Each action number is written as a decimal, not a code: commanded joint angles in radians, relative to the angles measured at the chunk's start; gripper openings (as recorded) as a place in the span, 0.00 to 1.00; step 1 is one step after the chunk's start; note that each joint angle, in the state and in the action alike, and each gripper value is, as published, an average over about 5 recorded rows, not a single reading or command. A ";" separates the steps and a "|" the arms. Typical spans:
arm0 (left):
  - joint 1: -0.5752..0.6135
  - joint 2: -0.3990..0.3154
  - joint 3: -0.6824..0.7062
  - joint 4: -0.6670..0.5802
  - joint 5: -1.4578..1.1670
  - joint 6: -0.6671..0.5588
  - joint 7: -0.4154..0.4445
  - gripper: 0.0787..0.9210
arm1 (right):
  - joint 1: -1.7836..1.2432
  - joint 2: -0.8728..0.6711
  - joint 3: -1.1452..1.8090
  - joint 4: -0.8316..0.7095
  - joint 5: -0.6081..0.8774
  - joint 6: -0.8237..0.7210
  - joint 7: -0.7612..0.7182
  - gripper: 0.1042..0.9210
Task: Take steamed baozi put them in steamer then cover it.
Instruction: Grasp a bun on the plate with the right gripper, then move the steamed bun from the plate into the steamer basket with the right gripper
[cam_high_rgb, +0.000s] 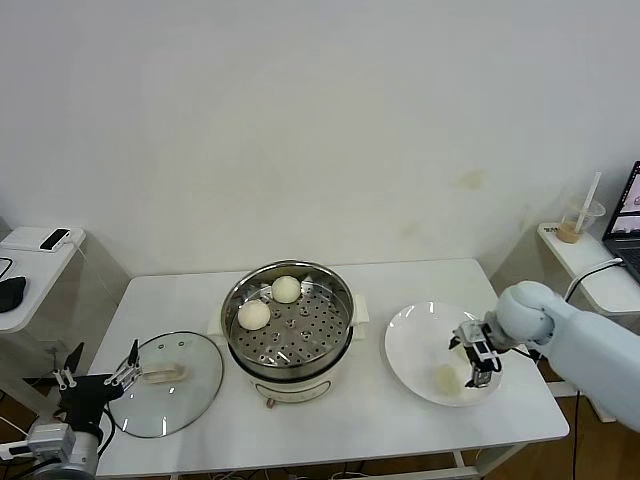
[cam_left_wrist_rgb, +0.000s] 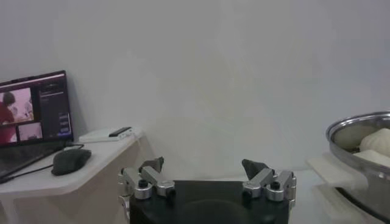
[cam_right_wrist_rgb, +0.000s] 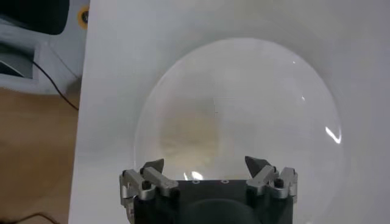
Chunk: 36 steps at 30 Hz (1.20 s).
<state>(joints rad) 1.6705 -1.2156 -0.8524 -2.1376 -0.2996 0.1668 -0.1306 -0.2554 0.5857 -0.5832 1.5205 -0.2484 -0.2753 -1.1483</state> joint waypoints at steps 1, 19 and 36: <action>0.001 0.000 -0.001 0.004 0.001 -0.001 0.000 0.88 | -0.028 0.033 -0.002 -0.032 -0.012 -0.005 0.005 0.88; -0.003 -0.003 -0.001 0.002 0.001 0.000 -0.003 0.88 | -0.027 0.050 -0.016 -0.053 -0.013 -0.025 0.002 0.71; -0.003 -0.001 -0.005 0.000 -0.001 -0.001 -0.001 0.88 | 0.042 0.028 0.043 -0.056 0.004 -0.011 -0.036 0.59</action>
<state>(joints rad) 1.6673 -1.2164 -0.8574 -2.1372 -0.3006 0.1659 -0.1319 -0.2375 0.6147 -0.5662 1.4667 -0.2502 -0.2894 -1.1741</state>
